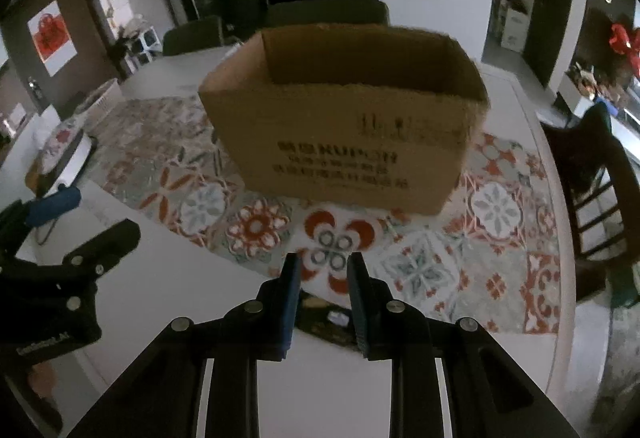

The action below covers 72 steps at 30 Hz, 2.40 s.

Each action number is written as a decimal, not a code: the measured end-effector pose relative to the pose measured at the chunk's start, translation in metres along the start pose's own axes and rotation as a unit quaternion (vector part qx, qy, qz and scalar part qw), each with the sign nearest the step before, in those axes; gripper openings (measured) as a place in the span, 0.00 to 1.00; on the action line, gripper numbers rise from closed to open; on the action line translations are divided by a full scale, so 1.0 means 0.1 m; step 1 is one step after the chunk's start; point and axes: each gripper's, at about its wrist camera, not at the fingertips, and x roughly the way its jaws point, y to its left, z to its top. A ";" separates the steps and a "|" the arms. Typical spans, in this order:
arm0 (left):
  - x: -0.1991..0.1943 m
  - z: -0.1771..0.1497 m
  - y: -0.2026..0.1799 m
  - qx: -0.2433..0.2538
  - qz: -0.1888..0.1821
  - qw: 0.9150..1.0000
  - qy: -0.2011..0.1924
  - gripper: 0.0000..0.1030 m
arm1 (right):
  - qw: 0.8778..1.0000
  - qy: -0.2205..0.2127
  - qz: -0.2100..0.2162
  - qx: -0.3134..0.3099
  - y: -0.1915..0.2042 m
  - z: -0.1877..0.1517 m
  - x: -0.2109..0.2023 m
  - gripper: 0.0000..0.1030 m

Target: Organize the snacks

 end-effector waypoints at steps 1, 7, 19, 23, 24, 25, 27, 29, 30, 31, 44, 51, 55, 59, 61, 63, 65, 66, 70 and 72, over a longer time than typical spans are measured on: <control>0.03 -0.04 -0.02 0.002 -0.003 1.000 0.005 0.90 | 1.000 0.005 -0.004 0.002 -0.01 -0.03 0.02 0.27; 0.15 -0.17 -0.07 0.011 -0.013 1.000 0.023 0.90 | 0.998 0.051 -0.002 0.046 -0.15 -0.26 0.22 0.49; 0.35 -0.27 0.04 0.008 -0.008 0.999 0.048 0.89 | 0.993 0.077 -0.020 0.086 -0.16 -0.40 0.55 0.89; 0.42 -0.29 0.09 0.006 -0.003 0.998 0.055 0.89 | 0.990 0.095 -0.016 0.105 -0.16 -0.41 0.71 0.89; 0.44 -0.29 0.10 0.006 -0.003 0.998 0.057 0.89 | 0.989 0.098 -0.021 0.104 -0.15 -0.41 0.75 0.89; 0.45 -0.29 0.11 0.006 -0.003 0.998 0.059 0.89 | 0.989 0.100 -0.029 0.102 -0.15 -0.42 0.77 0.89; 0.48 -0.29 0.13 0.007 -0.002 0.998 0.062 0.89 | 0.988 0.107 -0.046 0.099 -0.13 -0.42 0.84 0.89; 0.51 -0.29 0.14 0.008 -0.004 0.998 0.065 0.89 | 0.987 0.113 -0.051 0.102 -0.13 -0.43 0.88 0.89; 0.52 -0.29 0.14 0.008 -0.005 0.998 0.067 0.89 | 0.987 0.117 -0.047 0.103 -0.13 -0.43 0.92 0.89; 0.53 -0.28 0.15 0.009 -0.006 0.998 0.068 0.89 | 0.986 0.117 -0.052 0.102 -0.12 -0.43 0.93 0.89; 0.64 -0.30 0.16 0.014 -0.010 0.997 0.080 0.89 | 0.987 0.106 -0.079 0.086 -0.04 -0.42 1.06 0.84; 0.64 -0.30 0.12 0.019 -0.015 0.997 0.077 0.89 | 0.989 0.088 -0.070 0.095 -0.09 -0.42 0.99 0.62; 0.62 -0.29 0.09 0.020 -0.017 0.997 0.074 0.89 | 0.991 0.076 -0.073 0.088 -0.09 -0.43 0.90 0.52; 0.60 -0.30 0.07 0.023 -0.019 0.997 0.073 0.89 | 0.985 0.117 -0.037 0.120 -0.18 -0.49 0.90 0.55; 0.58 -0.31 0.05 0.027 -0.020 0.997 0.072 0.90 | 0.985 0.126 -0.043 0.114 -0.17 -0.53 0.87 0.71; 0.58 -0.33 0.02 0.028 -0.020 0.997 0.074 0.89 | 0.989 0.117 -0.044 0.075 -0.12 -0.54 0.80 0.76; 0.58 -0.37 0.00 0.023 -0.023 0.996 0.078 0.89 | 0.991 0.117 -0.049 0.032 -0.03 -0.55 0.76 0.76; 0.58 -0.39 -0.02 0.020 -0.026 0.996 0.083 0.89 | 0.992 0.121 -0.048 -0.004 0.03 -0.54 0.75 0.76; 0.60 -0.48 -0.07 0.008 -0.034 0.994 0.103 0.89 | 0.985 0.145 -0.028 -0.084 0.11 -0.48 0.79 0.76; 0.61 -0.52 -0.09 0.003 -0.025 0.994 0.110 0.89 | 0.980 0.153 -0.028 -0.128 0.17 -0.45 0.82 0.76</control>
